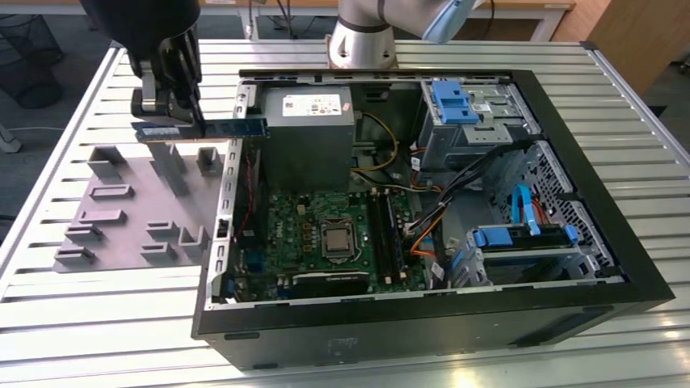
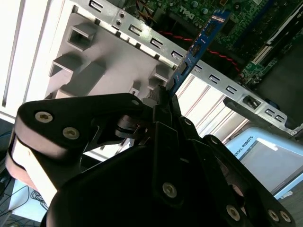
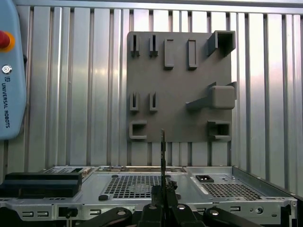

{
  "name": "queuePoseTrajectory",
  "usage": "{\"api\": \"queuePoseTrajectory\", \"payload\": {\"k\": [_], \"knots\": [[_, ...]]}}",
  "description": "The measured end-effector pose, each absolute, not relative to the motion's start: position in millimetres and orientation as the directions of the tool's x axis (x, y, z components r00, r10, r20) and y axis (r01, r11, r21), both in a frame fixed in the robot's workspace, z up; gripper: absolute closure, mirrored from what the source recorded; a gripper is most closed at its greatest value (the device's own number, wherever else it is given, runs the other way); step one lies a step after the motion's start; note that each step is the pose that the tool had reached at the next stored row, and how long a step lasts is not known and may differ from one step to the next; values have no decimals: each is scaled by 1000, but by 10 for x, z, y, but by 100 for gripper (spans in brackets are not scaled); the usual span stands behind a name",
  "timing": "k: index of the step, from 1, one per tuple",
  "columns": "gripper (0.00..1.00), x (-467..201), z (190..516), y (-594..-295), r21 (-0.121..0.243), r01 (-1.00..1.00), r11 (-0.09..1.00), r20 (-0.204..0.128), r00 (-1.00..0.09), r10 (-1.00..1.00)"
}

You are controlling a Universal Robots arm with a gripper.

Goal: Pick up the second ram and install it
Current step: 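Pick up the second ram and move it above second insertion slot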

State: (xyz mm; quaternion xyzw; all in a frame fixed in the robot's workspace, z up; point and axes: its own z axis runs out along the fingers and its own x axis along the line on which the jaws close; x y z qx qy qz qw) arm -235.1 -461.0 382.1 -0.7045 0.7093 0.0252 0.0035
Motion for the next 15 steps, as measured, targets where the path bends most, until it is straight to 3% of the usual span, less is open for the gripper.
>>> {"api": "queuePoseTrajectory", "payload": {"k": [15], "knots": [[86,-2230,3821,-4610,31,-1000,6,-40,-7,-999]]}}
